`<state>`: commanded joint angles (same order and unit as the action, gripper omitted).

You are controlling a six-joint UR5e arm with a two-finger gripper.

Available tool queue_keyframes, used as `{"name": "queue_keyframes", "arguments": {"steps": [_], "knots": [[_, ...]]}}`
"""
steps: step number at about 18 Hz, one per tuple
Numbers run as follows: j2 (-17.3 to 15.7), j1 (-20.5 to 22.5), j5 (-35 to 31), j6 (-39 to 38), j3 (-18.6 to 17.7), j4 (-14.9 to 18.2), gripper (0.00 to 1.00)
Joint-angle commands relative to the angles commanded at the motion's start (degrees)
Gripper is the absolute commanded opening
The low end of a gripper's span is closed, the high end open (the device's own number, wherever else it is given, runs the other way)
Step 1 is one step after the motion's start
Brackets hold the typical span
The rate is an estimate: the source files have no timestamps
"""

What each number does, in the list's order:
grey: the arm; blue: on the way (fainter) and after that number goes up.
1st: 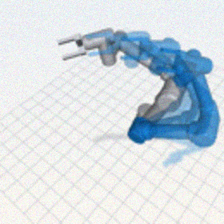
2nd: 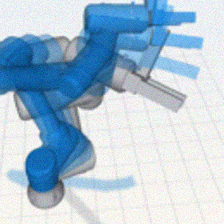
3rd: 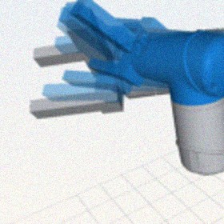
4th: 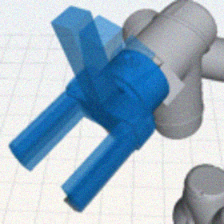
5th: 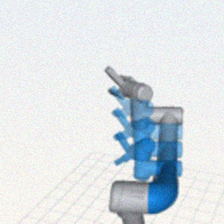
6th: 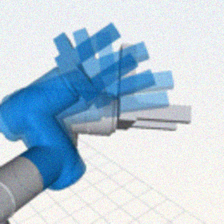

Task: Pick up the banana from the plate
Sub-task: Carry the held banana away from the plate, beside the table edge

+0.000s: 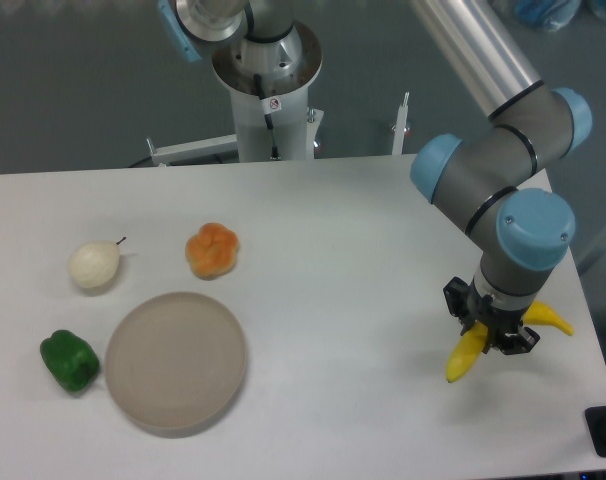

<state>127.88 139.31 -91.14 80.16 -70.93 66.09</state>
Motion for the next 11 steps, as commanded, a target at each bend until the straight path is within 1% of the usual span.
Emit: {"name": "queue_keyframes", "arguments": {"steps": [4, 6, 11], "knots": [[0.70, 0.00, -0.09, 0.53, 0.35, -0.17, 0.00], [1.23, 0.00, -0.09, 0.53, 1.14, -0.09, 0.00], [1.32, 0.00, -0.09, 0.53, 1.41, 0.09, 0.00]]}}
